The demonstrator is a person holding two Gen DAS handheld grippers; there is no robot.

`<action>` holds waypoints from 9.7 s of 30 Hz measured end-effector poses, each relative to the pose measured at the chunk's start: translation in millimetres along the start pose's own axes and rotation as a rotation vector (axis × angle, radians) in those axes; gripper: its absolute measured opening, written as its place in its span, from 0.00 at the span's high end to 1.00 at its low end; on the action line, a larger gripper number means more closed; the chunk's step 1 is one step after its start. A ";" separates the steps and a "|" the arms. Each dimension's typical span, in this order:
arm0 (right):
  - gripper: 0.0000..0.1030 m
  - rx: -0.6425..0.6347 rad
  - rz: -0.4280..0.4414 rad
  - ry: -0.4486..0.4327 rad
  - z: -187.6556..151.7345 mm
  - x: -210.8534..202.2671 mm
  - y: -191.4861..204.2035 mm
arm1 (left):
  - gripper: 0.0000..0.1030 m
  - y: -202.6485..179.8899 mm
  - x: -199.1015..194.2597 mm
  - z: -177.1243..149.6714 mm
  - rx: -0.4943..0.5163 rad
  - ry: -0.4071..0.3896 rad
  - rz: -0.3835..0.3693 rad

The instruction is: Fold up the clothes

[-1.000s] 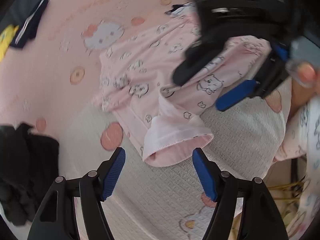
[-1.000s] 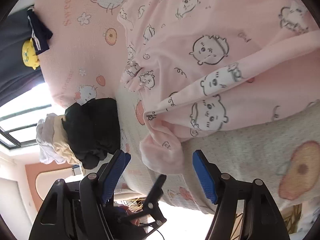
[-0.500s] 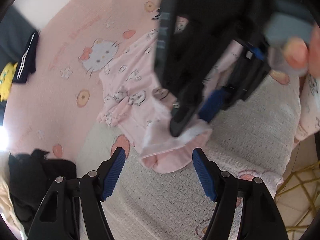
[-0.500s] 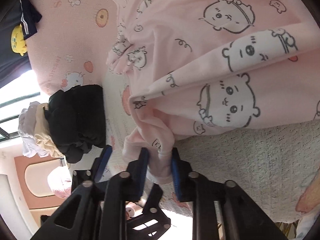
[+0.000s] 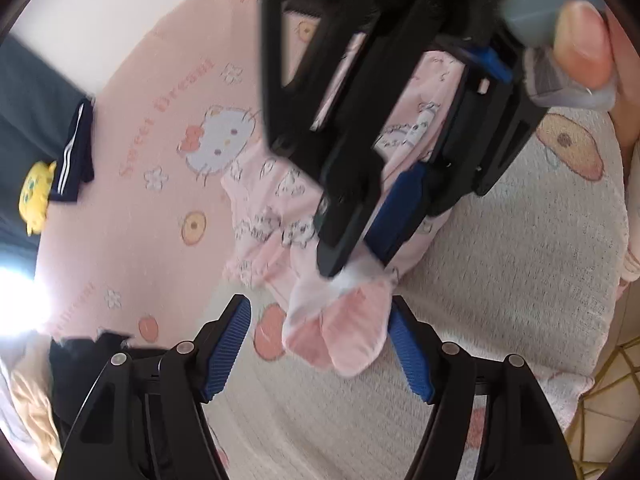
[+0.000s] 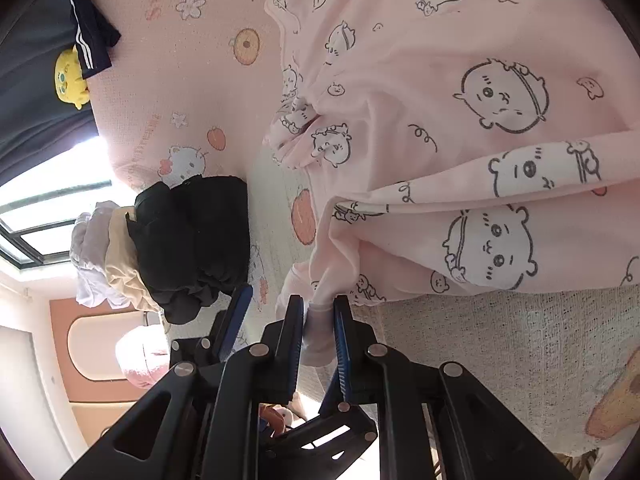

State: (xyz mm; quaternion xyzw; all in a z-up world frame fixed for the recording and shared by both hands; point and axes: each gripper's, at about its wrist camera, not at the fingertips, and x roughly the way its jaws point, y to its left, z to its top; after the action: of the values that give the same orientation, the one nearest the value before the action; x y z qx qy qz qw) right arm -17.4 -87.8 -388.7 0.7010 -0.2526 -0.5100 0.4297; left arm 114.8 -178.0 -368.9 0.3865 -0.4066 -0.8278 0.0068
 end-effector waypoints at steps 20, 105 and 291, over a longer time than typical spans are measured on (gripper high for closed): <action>0.86 0.004 -0.067 0.001 4.8 -17.2 -15.0 | 0.17 -26.5 34.1 12.5 0.051 0.025 0.091; 0.92 -1.092 -1.381 -0.127 -53.0 -86.9 -25.4 | 0.73 70.9 42.4 -13.2 -0.879 0.462 -0.442; 0.76 -0.365 -0.865 -0.335 201.1 -178.8 -40.2 | 0.89 222.5 260.0 110.6 -1.030 0.343 -0.433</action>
State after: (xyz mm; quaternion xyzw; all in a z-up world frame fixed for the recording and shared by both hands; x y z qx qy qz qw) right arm -271.2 4.7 -356.4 0.5635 0.0890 -0.7830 0.2479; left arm -206.3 -337.7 -341.9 0.5362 0.1434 -0.8269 0.0898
